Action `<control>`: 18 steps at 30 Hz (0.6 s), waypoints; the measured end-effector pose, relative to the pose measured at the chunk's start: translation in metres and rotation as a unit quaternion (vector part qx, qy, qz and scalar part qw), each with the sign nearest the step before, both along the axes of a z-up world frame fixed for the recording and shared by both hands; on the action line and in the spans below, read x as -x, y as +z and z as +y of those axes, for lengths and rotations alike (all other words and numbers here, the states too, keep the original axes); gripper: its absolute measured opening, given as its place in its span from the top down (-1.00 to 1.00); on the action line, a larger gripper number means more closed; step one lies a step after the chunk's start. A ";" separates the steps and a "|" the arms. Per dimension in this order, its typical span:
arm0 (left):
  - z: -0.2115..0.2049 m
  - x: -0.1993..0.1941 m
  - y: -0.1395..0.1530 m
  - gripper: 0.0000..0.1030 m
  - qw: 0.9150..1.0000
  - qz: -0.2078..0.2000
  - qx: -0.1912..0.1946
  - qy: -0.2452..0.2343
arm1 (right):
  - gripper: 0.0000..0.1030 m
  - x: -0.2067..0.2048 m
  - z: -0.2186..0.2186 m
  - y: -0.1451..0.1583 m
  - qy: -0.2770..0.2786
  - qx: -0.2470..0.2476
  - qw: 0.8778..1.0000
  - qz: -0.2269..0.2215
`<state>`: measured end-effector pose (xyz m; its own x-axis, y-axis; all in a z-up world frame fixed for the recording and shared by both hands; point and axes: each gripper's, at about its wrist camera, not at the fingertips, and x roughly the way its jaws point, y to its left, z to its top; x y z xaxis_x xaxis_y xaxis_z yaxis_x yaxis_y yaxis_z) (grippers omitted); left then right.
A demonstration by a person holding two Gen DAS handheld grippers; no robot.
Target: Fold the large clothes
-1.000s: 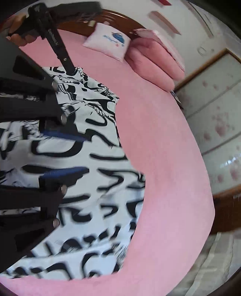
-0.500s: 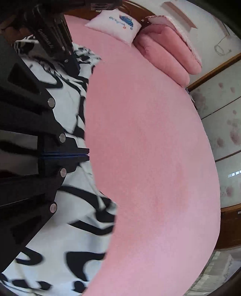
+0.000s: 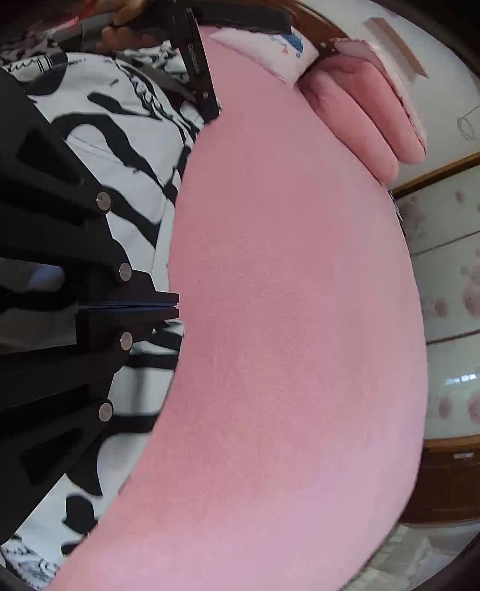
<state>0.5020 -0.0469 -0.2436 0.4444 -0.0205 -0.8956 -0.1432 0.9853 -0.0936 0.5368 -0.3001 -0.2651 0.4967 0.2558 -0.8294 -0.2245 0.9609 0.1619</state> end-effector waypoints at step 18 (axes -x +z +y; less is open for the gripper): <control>0.123 0.054 -0.021 0.98 0.990 0.043 -0.079 0.111 | 1.00 0.040 -0.092 0.005 -0.129 0.072 0.989 -0.019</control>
<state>0.4482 0.0758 -0.2646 0.3448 0.2125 -0.9143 -0.3590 0.9299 0.0807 0.4970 -0.3918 -0.2598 0.5616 -0.0027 -0.8274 0.0286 0.9995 0.0162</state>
